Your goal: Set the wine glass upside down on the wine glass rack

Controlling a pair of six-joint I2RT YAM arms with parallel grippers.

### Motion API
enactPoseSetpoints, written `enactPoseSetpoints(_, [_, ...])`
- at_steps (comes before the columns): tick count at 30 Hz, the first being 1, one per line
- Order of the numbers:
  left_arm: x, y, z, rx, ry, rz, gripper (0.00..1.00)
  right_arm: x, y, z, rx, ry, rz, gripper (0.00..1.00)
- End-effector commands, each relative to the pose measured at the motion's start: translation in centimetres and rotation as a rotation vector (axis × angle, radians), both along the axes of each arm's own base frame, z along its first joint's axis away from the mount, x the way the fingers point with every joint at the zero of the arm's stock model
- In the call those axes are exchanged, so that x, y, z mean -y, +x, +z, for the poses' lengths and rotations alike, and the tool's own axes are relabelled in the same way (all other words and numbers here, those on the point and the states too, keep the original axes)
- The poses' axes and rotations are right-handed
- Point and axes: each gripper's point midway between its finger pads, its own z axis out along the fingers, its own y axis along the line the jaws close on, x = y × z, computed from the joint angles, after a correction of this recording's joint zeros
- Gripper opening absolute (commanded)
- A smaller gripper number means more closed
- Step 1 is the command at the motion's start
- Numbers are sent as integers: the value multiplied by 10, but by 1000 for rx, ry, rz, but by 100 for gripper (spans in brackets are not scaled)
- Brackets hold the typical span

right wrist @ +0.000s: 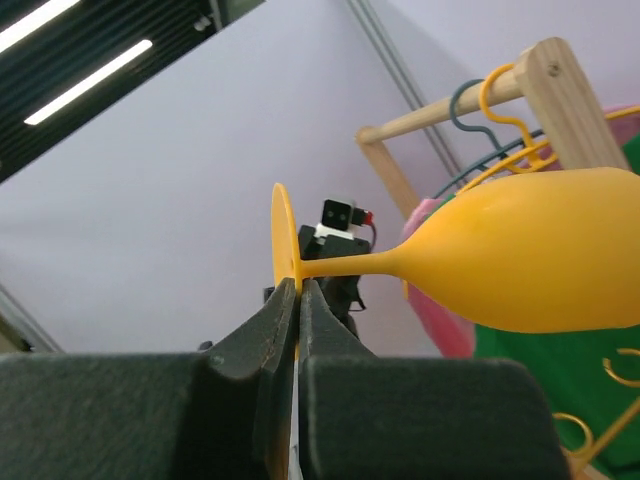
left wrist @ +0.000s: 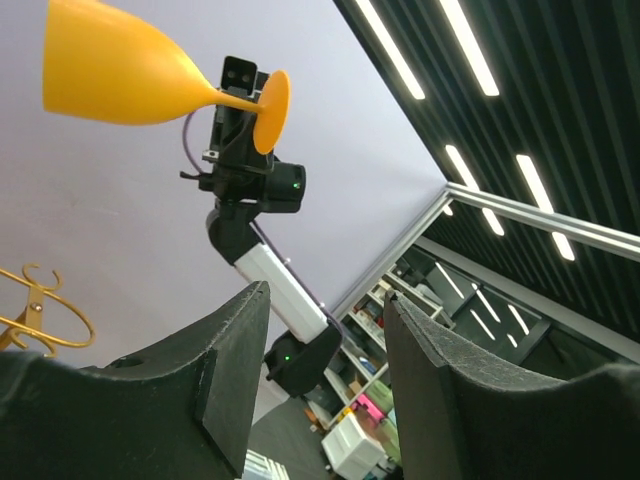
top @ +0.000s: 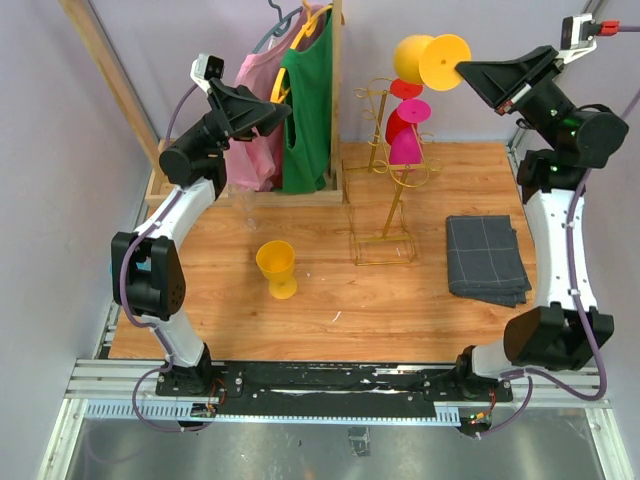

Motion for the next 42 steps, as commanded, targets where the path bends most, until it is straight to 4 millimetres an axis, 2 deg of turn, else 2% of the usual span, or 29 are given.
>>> enactPoseSetpoints(1, [-10, -55, 11, 283, -33, -4, 54, 15, 21, -30, -14, -169, -181, 1])
enactPoseSetpoints(11, [-9, -58, 11, 288, -18, -10, 53, 60, 57, -80, -208, -390, -530, 1])
enactPoseSetpoints(20, [-9, -59, 11, 287, -11, -9, 52, 83, 69, -112, -365, -429, -655, 1])
enactPoseSetpoints(29, [-9, -59, 7, 279, -7, -6, 52, 92, 88, -164, -628, -333, -560, 1])
enactPoseSetpoints(34, [-9, -56, 4, 266, -6, -4, 52, 88, 92, -180, -682, -308, -510, 1])
enactPoseSetpoints(42, [-8, -53, 2, 259, -7, -4, 52, 78, 96, -194, -727, -250, -415, 1])
